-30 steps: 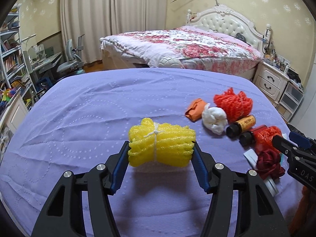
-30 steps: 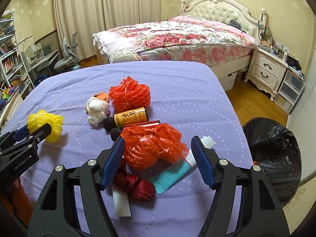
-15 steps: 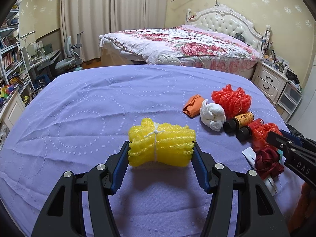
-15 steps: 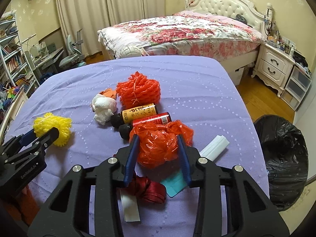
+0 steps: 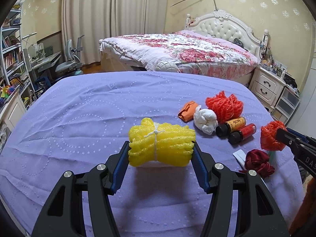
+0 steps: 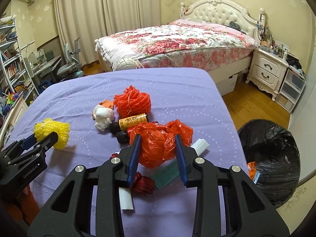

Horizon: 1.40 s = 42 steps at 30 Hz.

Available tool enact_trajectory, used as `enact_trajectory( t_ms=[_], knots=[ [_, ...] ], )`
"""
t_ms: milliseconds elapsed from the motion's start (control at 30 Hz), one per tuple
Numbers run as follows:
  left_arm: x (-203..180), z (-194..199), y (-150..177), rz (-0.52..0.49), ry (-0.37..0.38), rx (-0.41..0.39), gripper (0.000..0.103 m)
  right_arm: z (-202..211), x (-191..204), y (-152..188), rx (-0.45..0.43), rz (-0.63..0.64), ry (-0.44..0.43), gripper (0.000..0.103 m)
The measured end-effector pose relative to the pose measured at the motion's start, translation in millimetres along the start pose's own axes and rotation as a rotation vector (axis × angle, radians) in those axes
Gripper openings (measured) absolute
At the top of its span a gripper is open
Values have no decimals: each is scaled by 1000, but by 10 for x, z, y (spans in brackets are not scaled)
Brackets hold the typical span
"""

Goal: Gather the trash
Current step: 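Grasp the red plastic bag with the right tool and lift it, then carry the yellow net and red bag over the trash bin with both tools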

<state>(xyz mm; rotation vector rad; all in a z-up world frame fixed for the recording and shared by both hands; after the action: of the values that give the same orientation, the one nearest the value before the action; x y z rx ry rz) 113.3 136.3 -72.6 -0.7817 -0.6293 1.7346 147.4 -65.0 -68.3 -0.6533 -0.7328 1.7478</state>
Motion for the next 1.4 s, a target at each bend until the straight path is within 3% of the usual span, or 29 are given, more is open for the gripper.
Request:
enact_trajectory(
  t_ms=[367,767,1167,1400],
  knots=[
    [-504,255,58,-53,100,-24,58,375,-470,98,-41,-48,101,33],
    [-1676,290,265,-186,259,5,58,649,-1309,409,-42,-159,257,33],
    [-2576,3,465,-291,317,43,58,653,-2053,727,-9,-256,356,33],
    [-2988,-179,545,-348,330,55,58,565,-2333,866,2,-314,371,33]
  ],
)
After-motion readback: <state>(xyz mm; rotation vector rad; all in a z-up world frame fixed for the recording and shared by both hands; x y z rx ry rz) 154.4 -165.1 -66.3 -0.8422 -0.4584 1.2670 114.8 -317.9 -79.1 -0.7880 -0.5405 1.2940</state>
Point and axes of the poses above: each gripper's, at about its wrist camera, not at the fingertips, and z roughly against the way its jaws point, x to its left, y to its underside, the point moved 7 cm from there along -z, roughly the way its jaws point, and after that the axes turned 12 degrees about z, right-handed, at the moved point
